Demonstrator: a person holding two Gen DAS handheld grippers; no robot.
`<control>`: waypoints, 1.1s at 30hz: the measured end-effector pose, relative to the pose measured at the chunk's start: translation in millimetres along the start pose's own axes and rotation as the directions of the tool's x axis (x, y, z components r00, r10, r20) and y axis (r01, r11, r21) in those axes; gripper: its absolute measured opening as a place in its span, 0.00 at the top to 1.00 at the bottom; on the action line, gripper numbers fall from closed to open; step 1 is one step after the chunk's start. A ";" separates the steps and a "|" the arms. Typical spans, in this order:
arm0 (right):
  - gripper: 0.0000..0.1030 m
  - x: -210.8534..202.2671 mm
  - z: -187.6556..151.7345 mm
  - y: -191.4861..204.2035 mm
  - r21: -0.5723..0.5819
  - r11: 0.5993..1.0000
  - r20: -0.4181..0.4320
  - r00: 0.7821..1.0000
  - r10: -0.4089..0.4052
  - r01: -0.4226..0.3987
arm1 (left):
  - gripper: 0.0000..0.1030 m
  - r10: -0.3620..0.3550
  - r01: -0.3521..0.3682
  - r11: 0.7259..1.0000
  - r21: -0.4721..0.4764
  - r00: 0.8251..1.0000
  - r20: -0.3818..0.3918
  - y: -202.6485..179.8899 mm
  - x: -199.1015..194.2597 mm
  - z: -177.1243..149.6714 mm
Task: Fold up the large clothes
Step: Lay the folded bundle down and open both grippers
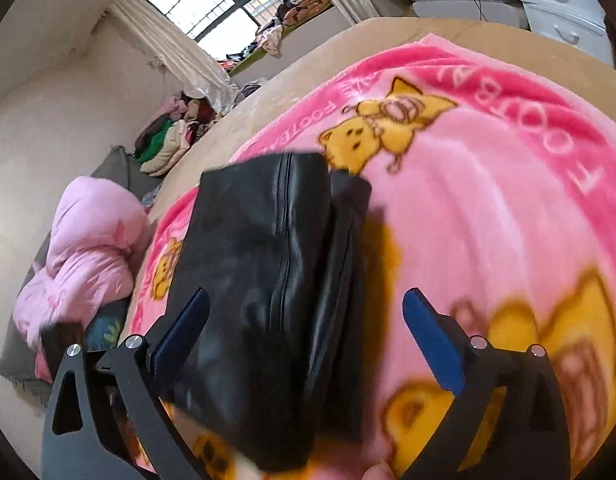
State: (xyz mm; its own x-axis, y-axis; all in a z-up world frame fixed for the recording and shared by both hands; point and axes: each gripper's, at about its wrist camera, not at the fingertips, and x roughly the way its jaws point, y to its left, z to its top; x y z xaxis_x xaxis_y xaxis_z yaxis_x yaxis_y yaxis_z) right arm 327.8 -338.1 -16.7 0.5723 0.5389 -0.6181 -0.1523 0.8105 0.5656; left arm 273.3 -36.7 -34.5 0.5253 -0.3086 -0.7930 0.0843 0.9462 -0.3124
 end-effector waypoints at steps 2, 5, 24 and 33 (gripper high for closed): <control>0.06 15.0 12.3 1.7 0.004 1.000 -0.013 1.000 -0.025 0.025 | 0.23 0.016 -0.016 1.000 0.015 1.000 0.005 -1.4 0.2 0.1; 0.06 33.3 27.0 9.1 -0.005 0.999 -0.033 0.998 -0.050 0.050 | 0.22 0.039 -0.039 0.999 0.029 0.999 0.018 -5.4 -1.3 1.0; 0.80 39.7 43.6 58.4 -0.139 0.977 0.013 0.986 0.164 -0.161 | 0.47 0.039 -0.059 0.985 0.165 0.992 0.123 -34.9 -26.0 3.4; 0.80 74.4 37.4 21.4 -0.141 0.990 -0.038 0.999 -0.038 0.032 | 0.47 0.013 -0.027 0.983 0.180 0.997 0.078 -37.6 -10.6 -0.4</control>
State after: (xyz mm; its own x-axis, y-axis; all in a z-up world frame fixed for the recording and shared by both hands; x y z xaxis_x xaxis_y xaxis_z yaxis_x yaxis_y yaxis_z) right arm 397.3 -289.2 -30.1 0.5465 0.5164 -0.6593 -0.2461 0.8515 0.4630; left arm 264.2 -69.1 -14.6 0.5907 -0.2874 -0.7540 0.2212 0.9563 -0.1912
